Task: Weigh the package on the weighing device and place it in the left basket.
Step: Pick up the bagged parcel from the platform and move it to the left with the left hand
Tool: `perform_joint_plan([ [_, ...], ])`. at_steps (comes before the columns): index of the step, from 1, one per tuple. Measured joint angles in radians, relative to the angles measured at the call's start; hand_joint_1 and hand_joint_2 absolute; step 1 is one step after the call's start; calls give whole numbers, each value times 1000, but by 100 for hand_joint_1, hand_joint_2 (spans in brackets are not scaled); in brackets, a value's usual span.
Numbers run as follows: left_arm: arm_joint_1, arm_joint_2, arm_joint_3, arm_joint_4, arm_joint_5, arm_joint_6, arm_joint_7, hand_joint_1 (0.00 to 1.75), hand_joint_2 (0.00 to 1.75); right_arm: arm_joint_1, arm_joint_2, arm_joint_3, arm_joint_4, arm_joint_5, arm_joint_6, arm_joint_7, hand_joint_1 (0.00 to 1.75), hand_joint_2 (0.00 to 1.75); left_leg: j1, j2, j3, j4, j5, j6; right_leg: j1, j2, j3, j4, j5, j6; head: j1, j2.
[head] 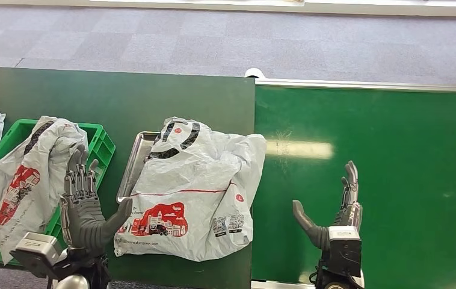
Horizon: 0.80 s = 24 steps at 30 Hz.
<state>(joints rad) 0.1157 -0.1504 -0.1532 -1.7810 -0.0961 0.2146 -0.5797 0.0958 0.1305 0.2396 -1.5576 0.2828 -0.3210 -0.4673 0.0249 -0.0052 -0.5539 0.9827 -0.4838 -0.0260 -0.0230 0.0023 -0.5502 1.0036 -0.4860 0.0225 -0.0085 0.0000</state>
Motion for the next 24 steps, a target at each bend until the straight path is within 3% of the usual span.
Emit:
perform_joint_plan([
  [24, 22, -5, 2, -2, -2, -5, 5, 0, 175, 2, -6, 0, 1, 3, 0, 10, 0, 175, 0, 0, 0, 0, 0, 0, 0, 0, 0, 0, 0, 0, 0, 0],
])
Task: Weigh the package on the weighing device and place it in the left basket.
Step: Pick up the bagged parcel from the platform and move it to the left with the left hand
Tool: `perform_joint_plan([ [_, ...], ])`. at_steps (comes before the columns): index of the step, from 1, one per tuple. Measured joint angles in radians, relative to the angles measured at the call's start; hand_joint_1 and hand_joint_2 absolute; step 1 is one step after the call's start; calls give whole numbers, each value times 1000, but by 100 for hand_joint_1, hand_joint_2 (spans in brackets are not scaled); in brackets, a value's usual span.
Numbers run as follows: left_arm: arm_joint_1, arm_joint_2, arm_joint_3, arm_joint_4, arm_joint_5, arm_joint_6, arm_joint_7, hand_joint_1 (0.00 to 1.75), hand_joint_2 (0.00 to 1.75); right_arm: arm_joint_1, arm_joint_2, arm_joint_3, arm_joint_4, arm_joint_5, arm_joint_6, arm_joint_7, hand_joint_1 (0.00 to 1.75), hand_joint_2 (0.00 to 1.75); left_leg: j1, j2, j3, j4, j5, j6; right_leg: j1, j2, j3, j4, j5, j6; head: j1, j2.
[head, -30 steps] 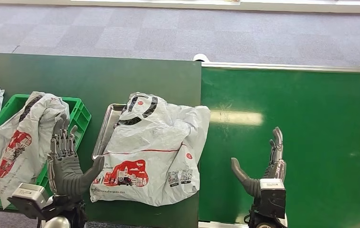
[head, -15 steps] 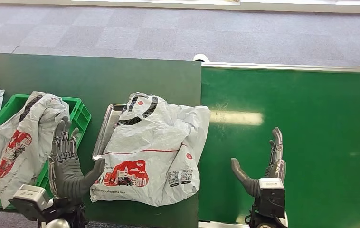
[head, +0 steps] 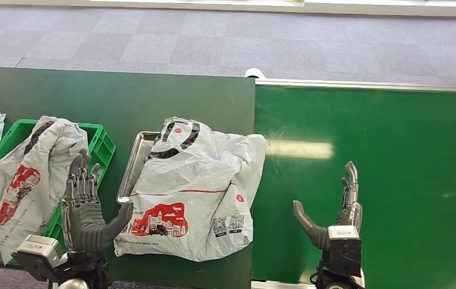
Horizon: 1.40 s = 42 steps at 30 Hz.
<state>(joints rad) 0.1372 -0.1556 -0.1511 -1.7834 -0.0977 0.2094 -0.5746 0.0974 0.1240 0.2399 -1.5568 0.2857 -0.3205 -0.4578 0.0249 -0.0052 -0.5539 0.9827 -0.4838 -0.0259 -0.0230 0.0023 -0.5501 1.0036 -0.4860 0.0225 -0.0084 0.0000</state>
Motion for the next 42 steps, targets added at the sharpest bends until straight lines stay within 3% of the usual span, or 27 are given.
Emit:
perform_joint_plan([
  [42, -14, 0, -7, 12, 8, 0, 16, 0, 175, 8, 0, -1, 0, 14, 3, 18, 0, 175, 0, 0, 0, 0, 0, 0, 0, 0, 0, 0, 0, 0, 0, 0],
])
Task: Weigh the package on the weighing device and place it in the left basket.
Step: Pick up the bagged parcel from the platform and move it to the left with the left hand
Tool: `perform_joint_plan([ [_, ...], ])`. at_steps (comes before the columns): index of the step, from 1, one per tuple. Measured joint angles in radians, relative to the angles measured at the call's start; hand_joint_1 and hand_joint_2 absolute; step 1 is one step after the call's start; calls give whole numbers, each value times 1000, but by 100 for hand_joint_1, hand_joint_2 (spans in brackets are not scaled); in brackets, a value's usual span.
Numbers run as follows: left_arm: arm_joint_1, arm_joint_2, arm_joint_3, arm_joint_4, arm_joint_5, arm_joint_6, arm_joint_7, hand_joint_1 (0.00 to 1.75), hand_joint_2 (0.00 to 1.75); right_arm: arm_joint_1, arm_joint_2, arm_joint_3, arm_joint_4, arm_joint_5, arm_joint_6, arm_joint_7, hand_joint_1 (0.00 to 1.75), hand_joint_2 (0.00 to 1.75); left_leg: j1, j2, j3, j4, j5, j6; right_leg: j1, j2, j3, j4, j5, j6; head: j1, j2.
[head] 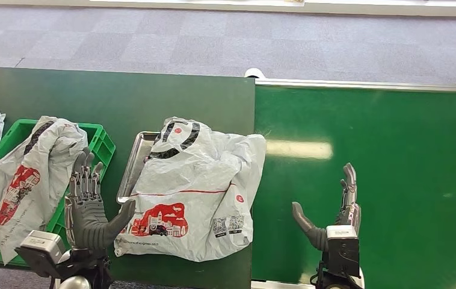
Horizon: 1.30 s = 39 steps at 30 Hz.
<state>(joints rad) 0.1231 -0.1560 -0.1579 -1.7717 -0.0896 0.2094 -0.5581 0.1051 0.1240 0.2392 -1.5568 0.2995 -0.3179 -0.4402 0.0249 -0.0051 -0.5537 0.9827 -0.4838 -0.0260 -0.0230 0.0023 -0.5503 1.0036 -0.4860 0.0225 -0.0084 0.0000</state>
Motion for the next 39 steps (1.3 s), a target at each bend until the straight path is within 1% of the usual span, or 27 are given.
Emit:
perform_joint_plan([
  [39, -5, 0, -17, 24, 2, 0, -9, 0, 175, 1, 0, -14, 0, 10, -1, -1, 0, 175, 0, 0, 0, 0, 0, 0, 0, 0, 0, 0, 0, 0, 0, 0],
])
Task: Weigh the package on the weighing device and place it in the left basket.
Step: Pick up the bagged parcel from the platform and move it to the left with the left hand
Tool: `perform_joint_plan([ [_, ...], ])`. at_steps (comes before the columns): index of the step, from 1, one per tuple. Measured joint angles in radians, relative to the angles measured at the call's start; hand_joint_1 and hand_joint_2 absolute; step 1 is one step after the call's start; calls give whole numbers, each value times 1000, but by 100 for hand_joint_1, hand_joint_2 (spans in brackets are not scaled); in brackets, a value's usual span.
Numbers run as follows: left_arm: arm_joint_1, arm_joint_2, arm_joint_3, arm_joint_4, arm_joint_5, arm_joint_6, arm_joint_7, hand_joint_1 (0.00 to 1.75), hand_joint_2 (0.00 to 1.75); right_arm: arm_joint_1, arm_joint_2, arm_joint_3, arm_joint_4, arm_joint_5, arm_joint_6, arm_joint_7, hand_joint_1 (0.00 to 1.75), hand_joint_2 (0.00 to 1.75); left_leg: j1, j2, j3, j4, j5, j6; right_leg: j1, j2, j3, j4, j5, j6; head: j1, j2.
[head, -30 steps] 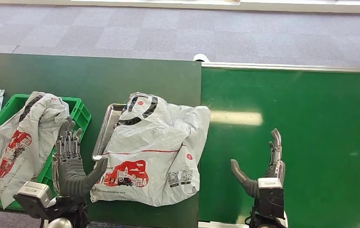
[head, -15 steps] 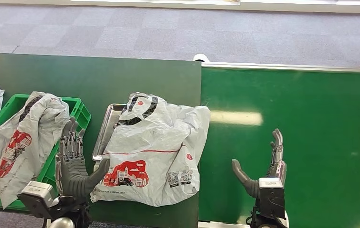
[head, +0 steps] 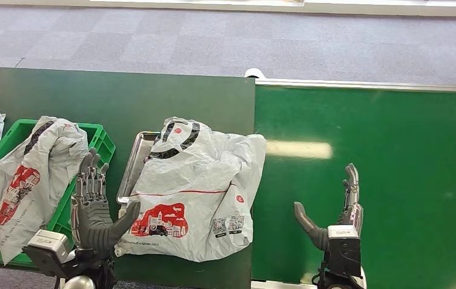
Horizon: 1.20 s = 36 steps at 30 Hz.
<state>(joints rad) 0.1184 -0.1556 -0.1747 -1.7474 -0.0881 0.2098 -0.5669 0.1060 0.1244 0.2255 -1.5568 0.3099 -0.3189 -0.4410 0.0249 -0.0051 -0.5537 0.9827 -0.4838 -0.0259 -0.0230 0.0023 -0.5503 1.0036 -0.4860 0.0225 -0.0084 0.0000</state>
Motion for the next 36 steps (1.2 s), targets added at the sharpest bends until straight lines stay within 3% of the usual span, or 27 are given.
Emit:
perform_joint_plan([
  [36, 0, 8, -9, 8, 9, 5, -6, 0, 175, 3, 0, -1, 0, 4, 8, 0, 0, 175, 0, 0, 0, 0, 0, 0, 0, 0, 0, 0, 0, 0, 0, 0],
])
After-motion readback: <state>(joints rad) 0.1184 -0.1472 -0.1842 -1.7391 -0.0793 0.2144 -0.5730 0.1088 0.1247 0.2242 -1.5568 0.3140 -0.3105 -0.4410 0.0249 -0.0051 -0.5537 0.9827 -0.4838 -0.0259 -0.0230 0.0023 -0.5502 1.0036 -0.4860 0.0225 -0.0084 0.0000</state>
